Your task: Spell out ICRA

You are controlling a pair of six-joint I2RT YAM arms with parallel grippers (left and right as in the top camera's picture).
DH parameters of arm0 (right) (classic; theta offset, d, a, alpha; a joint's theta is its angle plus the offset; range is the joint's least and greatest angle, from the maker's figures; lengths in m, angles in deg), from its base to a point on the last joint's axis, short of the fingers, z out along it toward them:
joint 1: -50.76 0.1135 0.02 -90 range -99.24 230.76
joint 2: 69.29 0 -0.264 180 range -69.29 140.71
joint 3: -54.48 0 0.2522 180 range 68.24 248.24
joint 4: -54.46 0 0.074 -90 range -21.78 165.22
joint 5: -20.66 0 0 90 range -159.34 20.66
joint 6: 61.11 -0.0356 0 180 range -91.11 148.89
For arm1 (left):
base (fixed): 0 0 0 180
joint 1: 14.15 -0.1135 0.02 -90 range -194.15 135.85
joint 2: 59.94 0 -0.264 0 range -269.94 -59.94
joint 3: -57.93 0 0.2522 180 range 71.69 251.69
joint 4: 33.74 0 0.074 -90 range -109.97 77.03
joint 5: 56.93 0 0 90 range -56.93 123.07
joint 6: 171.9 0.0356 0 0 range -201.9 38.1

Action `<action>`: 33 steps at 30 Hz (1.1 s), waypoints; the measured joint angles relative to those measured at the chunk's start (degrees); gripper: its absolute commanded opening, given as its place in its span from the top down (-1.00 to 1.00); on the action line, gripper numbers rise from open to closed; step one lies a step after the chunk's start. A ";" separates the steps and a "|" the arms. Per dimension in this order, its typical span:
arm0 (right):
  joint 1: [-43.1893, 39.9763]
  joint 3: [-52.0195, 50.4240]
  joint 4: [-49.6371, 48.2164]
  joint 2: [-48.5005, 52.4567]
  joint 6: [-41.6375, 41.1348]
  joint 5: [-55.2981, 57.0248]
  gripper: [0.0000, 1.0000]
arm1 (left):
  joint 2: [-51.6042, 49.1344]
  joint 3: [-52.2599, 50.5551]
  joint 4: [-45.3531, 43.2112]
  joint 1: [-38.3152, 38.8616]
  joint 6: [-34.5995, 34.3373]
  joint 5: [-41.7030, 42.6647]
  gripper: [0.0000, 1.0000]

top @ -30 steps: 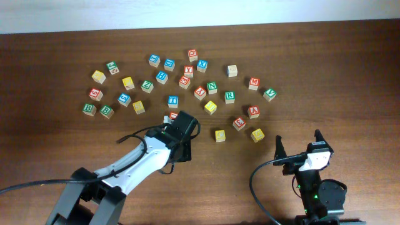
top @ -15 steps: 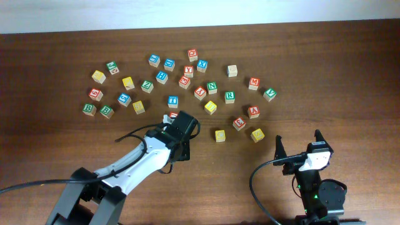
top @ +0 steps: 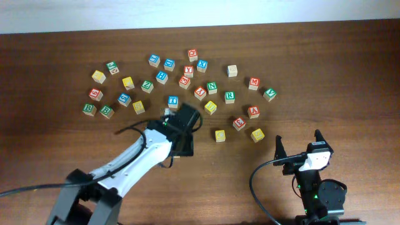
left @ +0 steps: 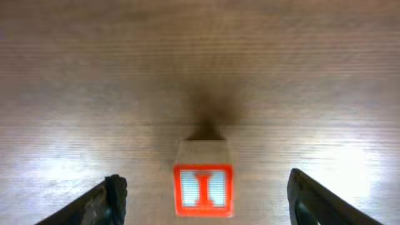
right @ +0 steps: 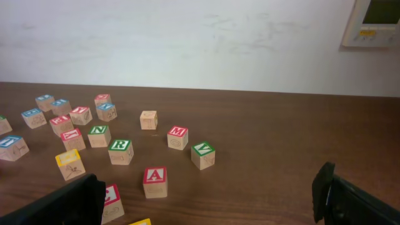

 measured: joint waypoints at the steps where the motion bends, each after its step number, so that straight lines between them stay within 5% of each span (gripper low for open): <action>1: 0.00 0.00 -0.02 -0.02 0.00 0.00 -0.97 | 0.24 2.99 2.40 0.00 0.04 -0.02 -0.64; 6: 0.00 0.00 0.00 0.00 -0.02 0.00 -0.97 | 6.75 16.57 9.60 -0.17 0.09 -0.02 -0.99; 9: 0.00 0.00 0.00 0.00 -0.04 -0.02 -0.97 | 11.54 17.62 11.28 -4.55 0.11 0.31 -0.98; 16: 0.00 0.00 0.00 0.00 -0.04 0.00 -0.97 | 13.75 17.90 22.86 -27.87 -0.13 3.54 -0.98; 33: 0.00 0.00 0.00 0.00 -0.04 0.00 -0.97 | 13.75 17.92 26.47 -38.42 -4.70 4.33 -0.99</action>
